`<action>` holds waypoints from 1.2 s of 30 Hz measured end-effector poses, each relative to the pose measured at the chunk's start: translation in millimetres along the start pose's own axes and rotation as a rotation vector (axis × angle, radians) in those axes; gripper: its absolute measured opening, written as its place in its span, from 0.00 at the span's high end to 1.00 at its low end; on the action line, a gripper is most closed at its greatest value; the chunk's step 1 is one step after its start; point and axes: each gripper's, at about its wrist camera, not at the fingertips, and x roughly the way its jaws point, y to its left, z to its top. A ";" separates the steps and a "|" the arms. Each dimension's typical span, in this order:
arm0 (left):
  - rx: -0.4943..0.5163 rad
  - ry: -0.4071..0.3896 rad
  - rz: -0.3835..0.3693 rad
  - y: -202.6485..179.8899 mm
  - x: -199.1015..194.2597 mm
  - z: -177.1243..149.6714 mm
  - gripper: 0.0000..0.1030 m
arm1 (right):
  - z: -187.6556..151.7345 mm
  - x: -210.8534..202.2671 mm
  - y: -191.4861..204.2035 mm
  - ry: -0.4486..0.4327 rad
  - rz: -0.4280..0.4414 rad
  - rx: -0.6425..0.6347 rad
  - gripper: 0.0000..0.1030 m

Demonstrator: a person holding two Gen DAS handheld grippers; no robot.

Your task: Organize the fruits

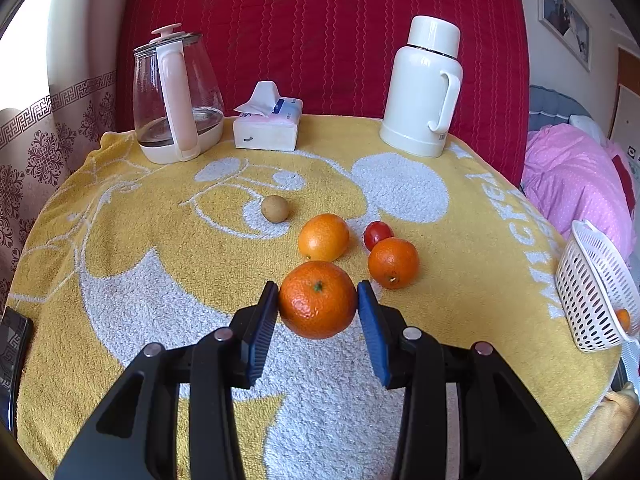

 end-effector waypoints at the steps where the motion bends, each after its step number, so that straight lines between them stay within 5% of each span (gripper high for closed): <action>1: 0.000 0.000 0.000 -0.1 0.0 0.0 0.60 | -0.1 -1.1 -4.9 -0.003 0.001 0.020 0.51; 12: -0.004 0.028 -0.089 -16.3 -6.7 5.2 0.60 | -1.4 -11.8 -27.4 -0.043 -0.012 0.070 0.48; 27: 0.158 0.078 -0.382 -142.0 -38.2 8.5 0.60 | 15.6 -1.7 -25.1 -0.060 0.048 -0.003 0.47; 36: 0.260 0.040 -0.474 -203.2 -50.7 12.2 0.60 | 29.2 3.8 -31.2 -0.083 0.090 0.001 0.47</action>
